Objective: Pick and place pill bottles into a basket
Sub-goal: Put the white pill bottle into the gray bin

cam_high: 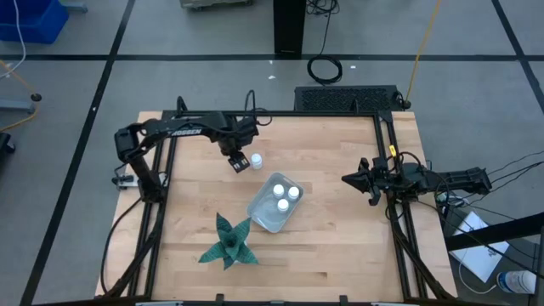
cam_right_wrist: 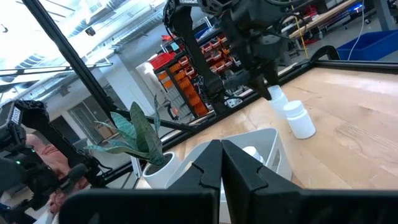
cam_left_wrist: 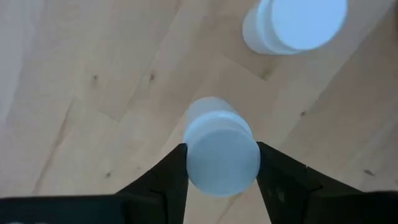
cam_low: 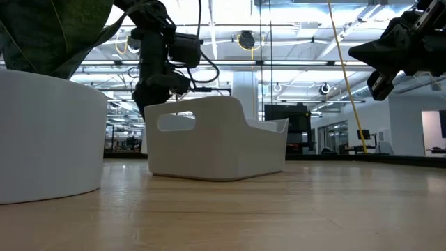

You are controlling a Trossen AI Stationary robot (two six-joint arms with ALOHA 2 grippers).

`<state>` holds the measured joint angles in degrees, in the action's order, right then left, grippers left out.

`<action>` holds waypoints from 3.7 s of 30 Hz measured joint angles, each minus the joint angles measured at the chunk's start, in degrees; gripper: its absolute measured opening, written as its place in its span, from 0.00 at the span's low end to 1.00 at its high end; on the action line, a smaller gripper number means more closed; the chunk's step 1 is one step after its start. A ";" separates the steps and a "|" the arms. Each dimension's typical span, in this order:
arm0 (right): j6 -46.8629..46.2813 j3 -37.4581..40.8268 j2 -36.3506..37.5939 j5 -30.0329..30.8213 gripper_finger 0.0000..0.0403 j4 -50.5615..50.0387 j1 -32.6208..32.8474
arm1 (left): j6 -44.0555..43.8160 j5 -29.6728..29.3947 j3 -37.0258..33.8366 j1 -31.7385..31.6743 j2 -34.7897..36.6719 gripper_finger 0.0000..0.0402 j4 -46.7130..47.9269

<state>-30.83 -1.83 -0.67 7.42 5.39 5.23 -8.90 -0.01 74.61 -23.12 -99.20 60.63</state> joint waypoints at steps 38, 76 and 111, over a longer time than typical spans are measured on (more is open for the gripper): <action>0.02 0.00 0.00 0.02 0.01 0.06 0.00 | -25.62 2.34 28.23 29.11 2.46 0.43 1.52; 0.00 0.00 -0.02 0.02 0.01 0.01 0.00 | -25.19 -1.06 30.82 34.04 -23.58 0.45 1.86; 0.00 0.00 -0.02 0.02 0.01 0.00 0.00 | -23.37 2.58 30.82 32.60 -23.63 0.52 -0.74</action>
<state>-30.83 -1.83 -0.69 7.44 5.39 5.23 -32.27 2.57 105.43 9.47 -122.83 59.90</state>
